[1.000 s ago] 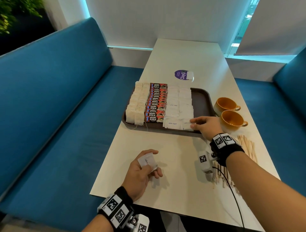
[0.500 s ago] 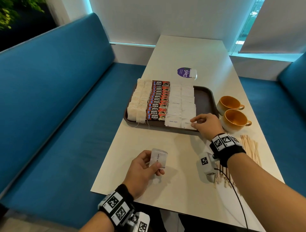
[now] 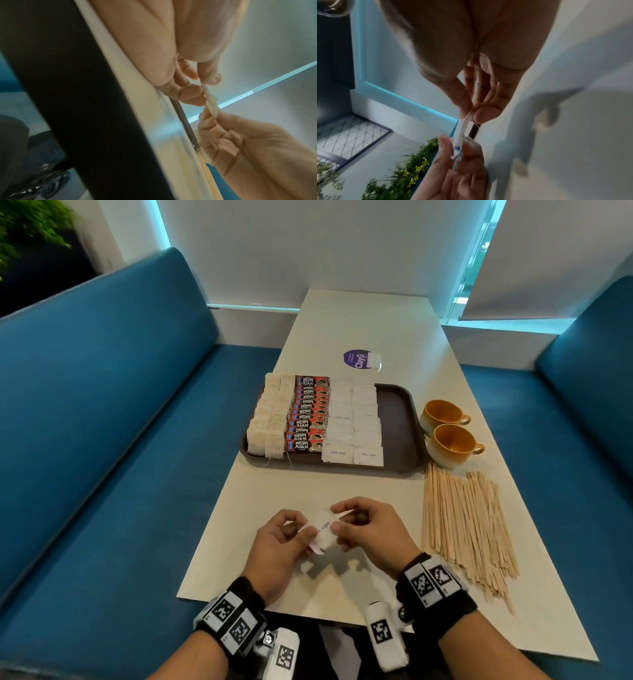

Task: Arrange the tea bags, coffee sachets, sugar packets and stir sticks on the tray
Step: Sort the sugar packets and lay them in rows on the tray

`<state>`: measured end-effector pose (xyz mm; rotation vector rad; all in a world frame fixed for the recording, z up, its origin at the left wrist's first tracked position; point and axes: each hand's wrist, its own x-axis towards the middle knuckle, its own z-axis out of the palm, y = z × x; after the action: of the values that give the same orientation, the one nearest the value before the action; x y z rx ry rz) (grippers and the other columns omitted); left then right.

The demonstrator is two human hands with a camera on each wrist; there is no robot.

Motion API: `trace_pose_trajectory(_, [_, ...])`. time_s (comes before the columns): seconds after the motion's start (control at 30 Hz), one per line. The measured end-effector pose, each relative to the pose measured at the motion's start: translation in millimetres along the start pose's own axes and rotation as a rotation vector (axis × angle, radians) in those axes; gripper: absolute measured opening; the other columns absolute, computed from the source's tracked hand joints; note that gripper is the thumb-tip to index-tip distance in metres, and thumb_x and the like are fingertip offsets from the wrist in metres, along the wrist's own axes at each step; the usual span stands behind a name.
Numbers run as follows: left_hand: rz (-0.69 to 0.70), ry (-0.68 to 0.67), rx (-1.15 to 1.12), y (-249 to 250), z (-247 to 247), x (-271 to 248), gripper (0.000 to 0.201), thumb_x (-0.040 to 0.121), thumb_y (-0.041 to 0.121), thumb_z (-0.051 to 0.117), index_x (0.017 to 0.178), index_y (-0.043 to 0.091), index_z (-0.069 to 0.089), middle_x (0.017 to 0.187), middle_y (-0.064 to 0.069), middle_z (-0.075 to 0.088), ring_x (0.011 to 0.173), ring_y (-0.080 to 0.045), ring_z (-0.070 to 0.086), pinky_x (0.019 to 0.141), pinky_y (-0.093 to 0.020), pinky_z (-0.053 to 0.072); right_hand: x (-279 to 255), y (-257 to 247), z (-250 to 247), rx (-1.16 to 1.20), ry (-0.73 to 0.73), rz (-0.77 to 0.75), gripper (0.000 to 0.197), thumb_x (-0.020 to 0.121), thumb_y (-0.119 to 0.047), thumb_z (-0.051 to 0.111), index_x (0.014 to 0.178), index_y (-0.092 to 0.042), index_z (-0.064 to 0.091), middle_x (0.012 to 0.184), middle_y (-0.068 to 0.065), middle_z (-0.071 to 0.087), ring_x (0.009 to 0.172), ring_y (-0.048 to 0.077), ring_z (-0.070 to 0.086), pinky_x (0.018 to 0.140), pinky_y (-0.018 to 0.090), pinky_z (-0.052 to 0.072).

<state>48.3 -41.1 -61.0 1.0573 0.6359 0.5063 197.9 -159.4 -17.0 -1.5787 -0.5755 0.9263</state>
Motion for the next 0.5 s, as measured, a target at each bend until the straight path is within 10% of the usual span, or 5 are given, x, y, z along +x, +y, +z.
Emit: trace_pose_trajectory(0.5, [0.018, -0.003, 0.271, 10.2, 8.7, 0.6, 0.025, 0.085, -0.007, 0.073, 0.094, 0.015, 0.079, 0.099, -0.018, 0.075, 0.087, -0.028, 0.071, 0.077, -0.036, 0.059, -13.1, 7.5, -8.7, 0.022, 0.131, 0.053, 0.023, 0.083, 0.011, 0.074, 0.097, -0.007, 0.078, 0.087, 0.024, 0.073, 0.073, 0.038, 0.075, 0.062, 0.047, 0.062])
